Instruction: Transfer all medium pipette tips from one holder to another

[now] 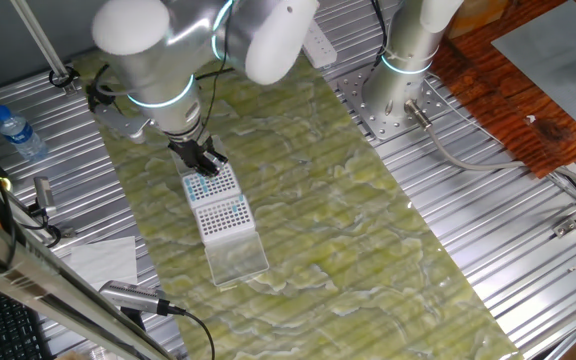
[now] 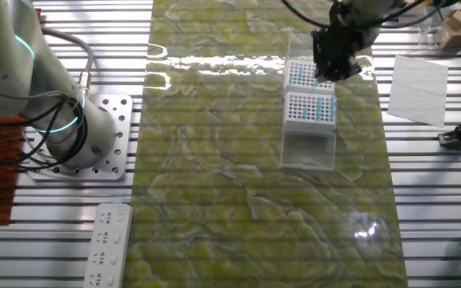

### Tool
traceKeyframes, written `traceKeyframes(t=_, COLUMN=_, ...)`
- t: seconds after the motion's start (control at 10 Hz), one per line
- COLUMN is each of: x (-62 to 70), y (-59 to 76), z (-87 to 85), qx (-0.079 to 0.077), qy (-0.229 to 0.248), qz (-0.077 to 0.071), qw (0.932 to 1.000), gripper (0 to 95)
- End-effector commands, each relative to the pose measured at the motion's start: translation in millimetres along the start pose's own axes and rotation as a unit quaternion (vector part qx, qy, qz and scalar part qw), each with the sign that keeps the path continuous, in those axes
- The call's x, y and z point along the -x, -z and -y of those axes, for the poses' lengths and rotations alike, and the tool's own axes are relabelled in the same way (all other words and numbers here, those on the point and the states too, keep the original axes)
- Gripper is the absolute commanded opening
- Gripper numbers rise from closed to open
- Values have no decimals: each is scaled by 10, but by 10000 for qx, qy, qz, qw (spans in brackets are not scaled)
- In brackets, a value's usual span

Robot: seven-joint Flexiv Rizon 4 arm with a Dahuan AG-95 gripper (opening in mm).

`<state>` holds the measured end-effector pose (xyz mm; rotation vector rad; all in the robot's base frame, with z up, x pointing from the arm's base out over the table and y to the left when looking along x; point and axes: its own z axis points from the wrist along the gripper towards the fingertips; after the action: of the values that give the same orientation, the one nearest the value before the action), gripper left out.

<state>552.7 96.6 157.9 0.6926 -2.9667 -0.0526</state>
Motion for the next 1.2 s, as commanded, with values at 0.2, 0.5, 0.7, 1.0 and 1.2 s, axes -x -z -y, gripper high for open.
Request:
traceKeyframes(t=0.2, x=197, y=-33, z=-249, qx=75, qy=-578, qz=77, qw=9983, gripper=0)
traceKeyframes(t=0.5, x=291, y=-110, z=-349, qx=70, qy=-714, qz=102, qw=9974, gripper=0)
traceKeyframes(t=0.7, x=333, y=-154, z=-405, qx=85, qy=-775, qz=113, qw=9969, gripper=0)
traceKeyframes(t=1.0, x=334, y=-218, z=-456, qx=142, qy=-873, qz=147, qw=9960, gripper=0)
traceKeyframes(t=1.2, x=310, y=-264, z=-478, qx=130, qy=-860, qz=185, qw=9960, gripper=0)
